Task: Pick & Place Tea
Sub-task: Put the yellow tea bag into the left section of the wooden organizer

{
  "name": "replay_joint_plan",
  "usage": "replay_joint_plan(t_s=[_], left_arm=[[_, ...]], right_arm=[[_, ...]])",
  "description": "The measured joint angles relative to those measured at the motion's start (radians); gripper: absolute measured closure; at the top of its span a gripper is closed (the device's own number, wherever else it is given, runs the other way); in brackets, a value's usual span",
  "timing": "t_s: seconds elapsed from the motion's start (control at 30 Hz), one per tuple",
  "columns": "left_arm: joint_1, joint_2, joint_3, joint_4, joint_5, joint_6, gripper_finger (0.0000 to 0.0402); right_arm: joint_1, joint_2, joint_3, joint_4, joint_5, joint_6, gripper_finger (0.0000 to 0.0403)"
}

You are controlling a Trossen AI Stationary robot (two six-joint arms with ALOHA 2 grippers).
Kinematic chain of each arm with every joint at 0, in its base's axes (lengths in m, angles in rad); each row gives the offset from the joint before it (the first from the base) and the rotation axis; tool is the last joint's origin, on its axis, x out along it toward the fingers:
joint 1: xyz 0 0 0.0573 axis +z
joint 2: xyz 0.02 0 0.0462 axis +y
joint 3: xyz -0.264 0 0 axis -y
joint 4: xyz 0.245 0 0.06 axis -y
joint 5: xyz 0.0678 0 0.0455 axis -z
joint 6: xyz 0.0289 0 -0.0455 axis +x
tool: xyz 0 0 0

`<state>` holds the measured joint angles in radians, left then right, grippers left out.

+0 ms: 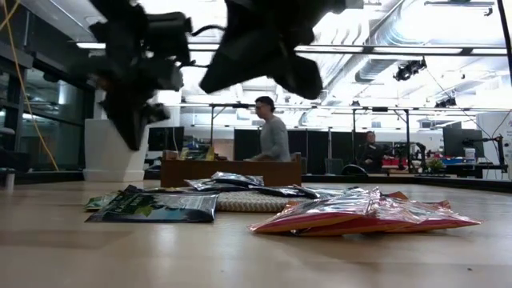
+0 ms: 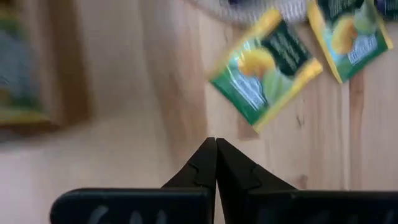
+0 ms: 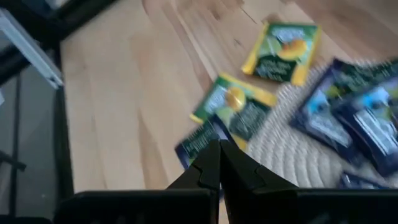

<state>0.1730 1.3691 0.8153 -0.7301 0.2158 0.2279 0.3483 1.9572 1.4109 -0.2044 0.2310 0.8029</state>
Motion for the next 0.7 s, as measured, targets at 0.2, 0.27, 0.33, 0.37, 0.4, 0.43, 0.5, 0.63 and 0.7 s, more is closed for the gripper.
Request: replay_joint_plan(t_s=[0.2, 0.27, 0.33, 0.37, 0.4, 0.43, 0.5, 0.63, 0.7], left_arm=[[-0.056, 0.001, -0.093, 0.126, 0.006, -0.082, 0.0401], [-0.08, 0.001, -0.101, 0.147, 0.005, -0.097, 0.0401], [-0.102, 0.001, -0.11, 0.174, 0.006, -0.126, 0.0401], [-0.113, 0.001, -0.115, 0.186, 0.007, -0.141, 0.0401], [-0.127, 0.001, -0.118, 0.197, 0.01, -0.157, 0.0401], [-0.141, 0.001, -0.121, 0.213, 0.006, -0.174, 0.0401], [-0.168, 0.001, -0.122, 0.22, -0.022, -0.196, 0.0401], [-0.195, 0.006, -0.124, 0.235, -0.05, -0.219, 0.0401], [-0.195, 0.012, -0.124, 0.246, -0.068, -0.244, 0.0401]], right_arm=[[-0.021, 0.0, 0.0, 0.038, -0.004, -0.045, 0.0403], [-0.027, 0.002, 0.0, 0.053, -0.008, -0.045, 0.0403], [-0.03, 0.004, 0.0, 0.064, -0.022, -0.045, 0.0403], [-0.031, 0.005, 0.0, 0.067, -0.023, -0.045, 0.0403], [-0.032, 0.005, 0.0, 0.068, -0.021, -0.045, 0.0403], [-0.032, 0.005, 0.0, 0.068, -0.014, -0.045, 0.0403], [-0.031, 0.005, 0.0, 0.07, 0.0, -0.045, 0.0403], [-0.031, 0.005, 0.0, 0.08, 0.002, -0.046, 0.0403], [-0.031, 0.006, 0.0, 0.081, 0.004, -0.055, 0.0403]])
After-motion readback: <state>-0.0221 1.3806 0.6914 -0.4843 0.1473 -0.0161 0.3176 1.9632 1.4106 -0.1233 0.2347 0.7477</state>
